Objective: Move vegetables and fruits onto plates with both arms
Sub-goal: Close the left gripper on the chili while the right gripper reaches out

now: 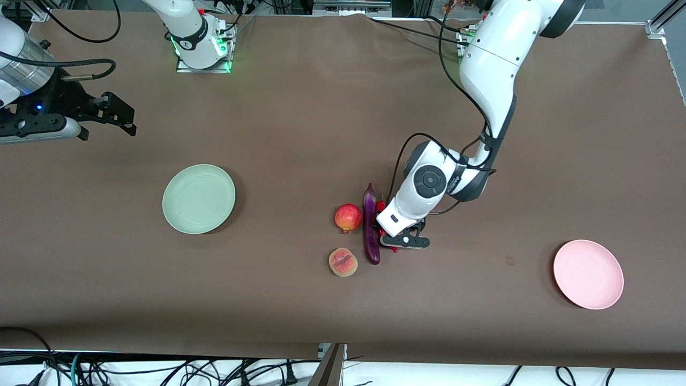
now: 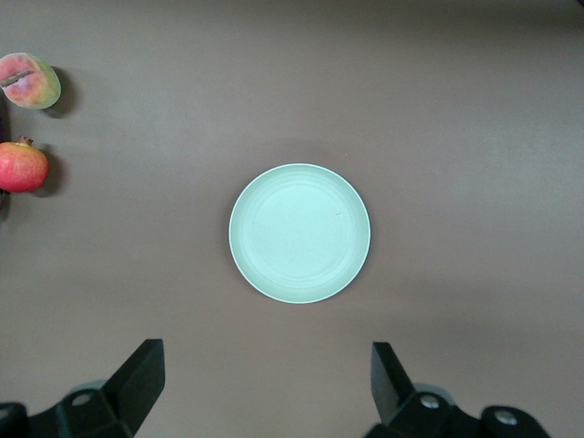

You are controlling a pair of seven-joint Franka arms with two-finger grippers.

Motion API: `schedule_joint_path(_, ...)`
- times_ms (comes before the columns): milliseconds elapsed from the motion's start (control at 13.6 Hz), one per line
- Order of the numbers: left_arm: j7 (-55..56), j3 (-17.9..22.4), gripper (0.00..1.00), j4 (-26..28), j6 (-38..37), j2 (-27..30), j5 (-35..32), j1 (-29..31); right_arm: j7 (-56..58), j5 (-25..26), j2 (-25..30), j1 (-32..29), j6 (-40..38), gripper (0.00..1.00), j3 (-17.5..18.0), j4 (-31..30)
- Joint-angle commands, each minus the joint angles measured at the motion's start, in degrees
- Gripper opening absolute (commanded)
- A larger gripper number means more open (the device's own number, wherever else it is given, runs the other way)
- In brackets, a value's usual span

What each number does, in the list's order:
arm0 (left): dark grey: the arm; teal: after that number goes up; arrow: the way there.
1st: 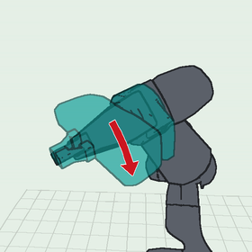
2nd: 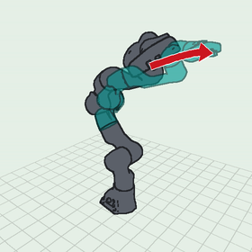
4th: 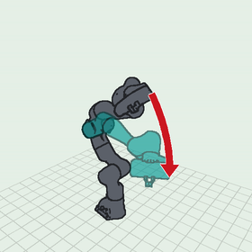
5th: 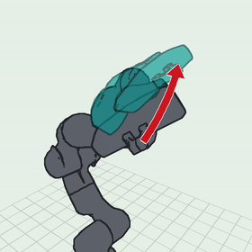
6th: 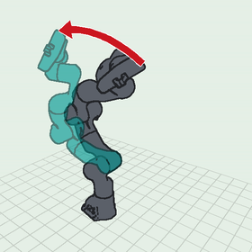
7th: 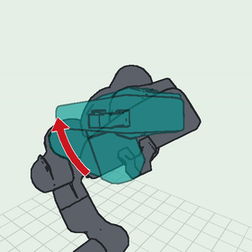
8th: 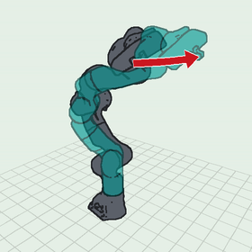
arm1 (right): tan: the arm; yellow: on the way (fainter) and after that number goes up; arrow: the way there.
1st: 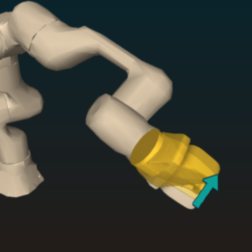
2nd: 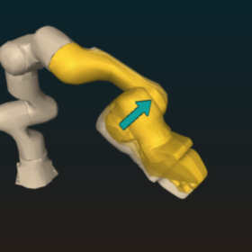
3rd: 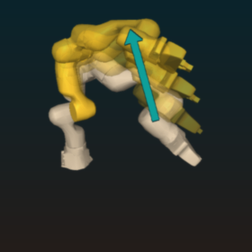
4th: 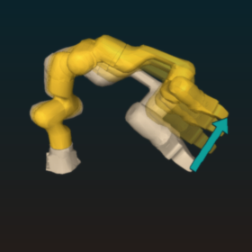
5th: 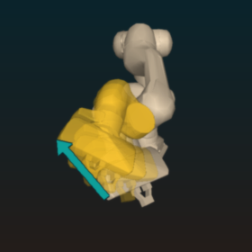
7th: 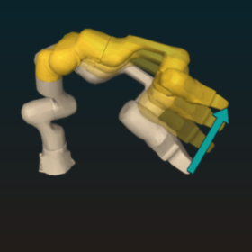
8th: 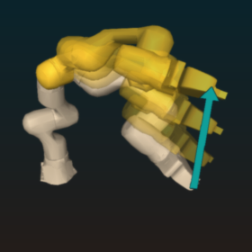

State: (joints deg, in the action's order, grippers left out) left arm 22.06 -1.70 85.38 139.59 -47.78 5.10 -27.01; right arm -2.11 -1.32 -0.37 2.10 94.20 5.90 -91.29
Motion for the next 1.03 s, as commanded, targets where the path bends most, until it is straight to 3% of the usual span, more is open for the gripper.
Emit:
schedule_joint_path(0,0.09,-0.14,1.00,0.58,0.68,0.23,-0.09,0.11,-0.71,0.27,-0.07,0.53,-0.77,1.00,0.07,1.12)
schedule_joint_path(295,0.27,-0.06,1.00,0.67,0.77,0.06,-0.09,-0.15,-0.62,0.88,-0.16,2.64,-0.15,1.00,-0.10,1.12)
schedule_joint_path(517,0.00,-0.05,0.84,0.67,0.95,-0.38,-0.17,-0.41,-0.45,1.40,-0.16,2.12,-0.59,1.00,-0.72,1.03)
schedule_joint_path(738,-0.18,0.03,0.52,0.58,0.95,-1.08,-0.26,-0.50,0.60,2.11,-1.55,1.77,-0.15,1.00,-2.82,1.12)
schedule_joint_path(959,-0.26,0.03,0.12,0.58,1.12,-1.08,-1.05,-0.33,-0.61,2.37,-1.74,2.55,-0.42,1.00,-2.39,1.38)
